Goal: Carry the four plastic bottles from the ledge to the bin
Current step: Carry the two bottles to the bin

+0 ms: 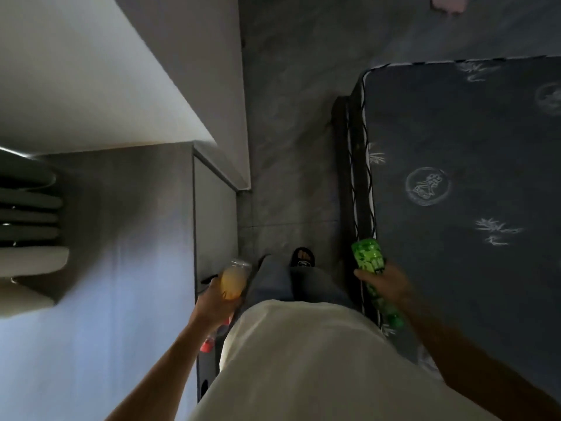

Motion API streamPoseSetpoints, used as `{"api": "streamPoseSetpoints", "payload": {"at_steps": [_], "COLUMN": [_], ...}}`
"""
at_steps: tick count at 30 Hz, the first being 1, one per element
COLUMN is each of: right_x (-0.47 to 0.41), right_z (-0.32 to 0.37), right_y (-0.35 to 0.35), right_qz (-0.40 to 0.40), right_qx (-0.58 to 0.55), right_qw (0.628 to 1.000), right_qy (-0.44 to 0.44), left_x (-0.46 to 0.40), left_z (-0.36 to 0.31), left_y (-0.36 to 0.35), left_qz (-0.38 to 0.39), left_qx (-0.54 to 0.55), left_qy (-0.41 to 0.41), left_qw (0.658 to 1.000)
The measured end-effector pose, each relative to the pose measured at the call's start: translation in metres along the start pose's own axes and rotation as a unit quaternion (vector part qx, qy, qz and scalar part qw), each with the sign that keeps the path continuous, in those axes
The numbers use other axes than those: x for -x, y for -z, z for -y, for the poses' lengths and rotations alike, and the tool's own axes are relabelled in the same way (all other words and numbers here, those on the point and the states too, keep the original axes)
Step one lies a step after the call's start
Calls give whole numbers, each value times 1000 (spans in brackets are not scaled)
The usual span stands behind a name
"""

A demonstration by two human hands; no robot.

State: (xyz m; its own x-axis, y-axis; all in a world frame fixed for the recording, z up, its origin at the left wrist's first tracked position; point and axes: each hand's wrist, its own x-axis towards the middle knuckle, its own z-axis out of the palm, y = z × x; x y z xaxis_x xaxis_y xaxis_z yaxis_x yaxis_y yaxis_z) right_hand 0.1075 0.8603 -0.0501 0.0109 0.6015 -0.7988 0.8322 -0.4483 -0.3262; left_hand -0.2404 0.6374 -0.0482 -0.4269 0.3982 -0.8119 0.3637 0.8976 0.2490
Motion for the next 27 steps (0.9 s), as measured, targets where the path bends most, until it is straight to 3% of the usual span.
{"api": "streamPoseSetpoints", "payload": {"at_steps": [5, 12, 16, 27], "right_x": [-57, -111, -122, -156], "right_z": [86, 179, 189, 175], "right_y": [27, 53, 65, 127], "right_qz": [-28, -21, -2, -1], "right_qx": [0, 27, 20, 17], "right_qw": [999, 998, 1000, 992], "right_qy": [40, 53, -3, -125], "left_x": [-19, -81, -128, -223], "left_z": [-11, -74, -149, -397], "left_y": [24, 84, 124, 203], "left_qz": [15, 39, 56, 12], "left_qx": [-6, -30, -31, -11], "left_qy": [52, 47, -3, -98], "left_qw": [999, 998, 998, 995]}}
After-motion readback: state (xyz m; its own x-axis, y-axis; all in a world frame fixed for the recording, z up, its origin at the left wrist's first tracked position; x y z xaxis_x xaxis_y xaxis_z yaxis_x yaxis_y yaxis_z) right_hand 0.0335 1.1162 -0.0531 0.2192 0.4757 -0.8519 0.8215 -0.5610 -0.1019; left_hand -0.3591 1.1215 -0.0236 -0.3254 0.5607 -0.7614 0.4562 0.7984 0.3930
